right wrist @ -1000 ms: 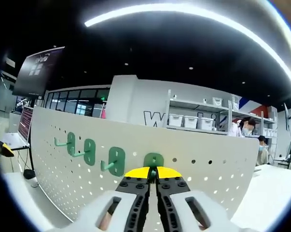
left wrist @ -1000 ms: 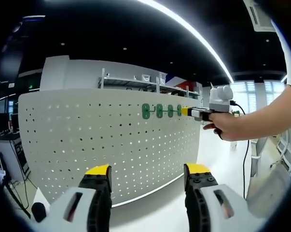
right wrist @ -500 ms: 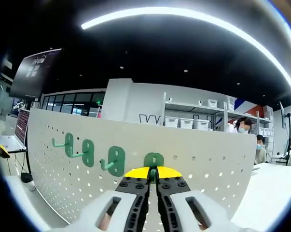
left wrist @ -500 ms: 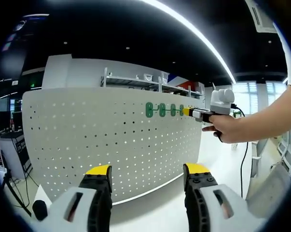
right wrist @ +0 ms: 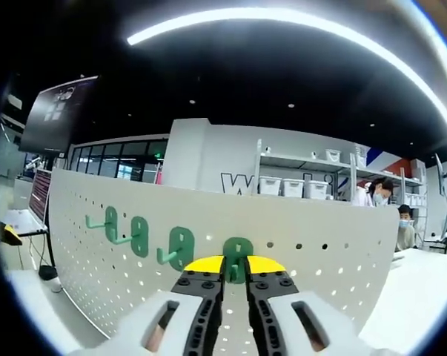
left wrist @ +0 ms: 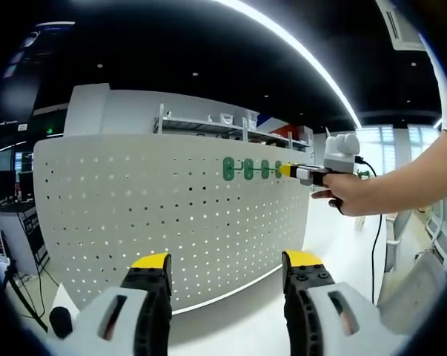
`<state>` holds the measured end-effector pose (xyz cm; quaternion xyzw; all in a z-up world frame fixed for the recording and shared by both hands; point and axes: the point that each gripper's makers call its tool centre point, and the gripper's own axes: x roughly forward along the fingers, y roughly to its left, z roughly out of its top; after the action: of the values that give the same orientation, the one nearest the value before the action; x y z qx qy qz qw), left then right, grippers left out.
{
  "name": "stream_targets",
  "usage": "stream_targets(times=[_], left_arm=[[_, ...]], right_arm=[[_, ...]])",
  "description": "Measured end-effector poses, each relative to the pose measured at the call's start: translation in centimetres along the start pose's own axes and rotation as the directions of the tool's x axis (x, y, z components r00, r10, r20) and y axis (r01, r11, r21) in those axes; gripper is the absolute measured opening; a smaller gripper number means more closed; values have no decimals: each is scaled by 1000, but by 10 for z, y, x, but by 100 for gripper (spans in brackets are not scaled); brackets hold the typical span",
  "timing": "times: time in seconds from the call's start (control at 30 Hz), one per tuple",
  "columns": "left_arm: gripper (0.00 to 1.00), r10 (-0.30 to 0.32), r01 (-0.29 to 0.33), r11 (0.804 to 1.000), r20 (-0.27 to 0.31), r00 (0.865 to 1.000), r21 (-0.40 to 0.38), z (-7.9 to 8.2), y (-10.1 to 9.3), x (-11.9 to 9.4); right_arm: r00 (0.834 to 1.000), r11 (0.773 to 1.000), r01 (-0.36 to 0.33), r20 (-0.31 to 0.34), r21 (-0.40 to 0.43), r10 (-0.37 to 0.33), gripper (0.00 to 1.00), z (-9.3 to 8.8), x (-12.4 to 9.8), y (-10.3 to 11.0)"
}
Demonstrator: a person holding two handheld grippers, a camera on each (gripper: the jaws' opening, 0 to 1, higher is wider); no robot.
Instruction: Insert the hook assembly into the mounting plate slot until the hook locks in place.
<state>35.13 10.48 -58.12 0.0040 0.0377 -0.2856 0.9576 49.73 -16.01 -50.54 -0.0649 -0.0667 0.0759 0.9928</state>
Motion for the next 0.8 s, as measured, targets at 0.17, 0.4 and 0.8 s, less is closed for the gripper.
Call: stream_targets(times=[0.17,0.4,0.8], left_arm=[[63,-2,2,1000,4,1000,5,1,-1,1],[64,-5,5,1000,2,1000,3,0,-2,1],[63,-13,13,1000,9,1000,3,2,-5,3]], right_arm=[[998,998,-56,13,4,56,20,1,-7,3],[990,988,-138,44,69,135,42,4,-15,13],[989,987,-146,38,72,144,43,3,-19,13]])
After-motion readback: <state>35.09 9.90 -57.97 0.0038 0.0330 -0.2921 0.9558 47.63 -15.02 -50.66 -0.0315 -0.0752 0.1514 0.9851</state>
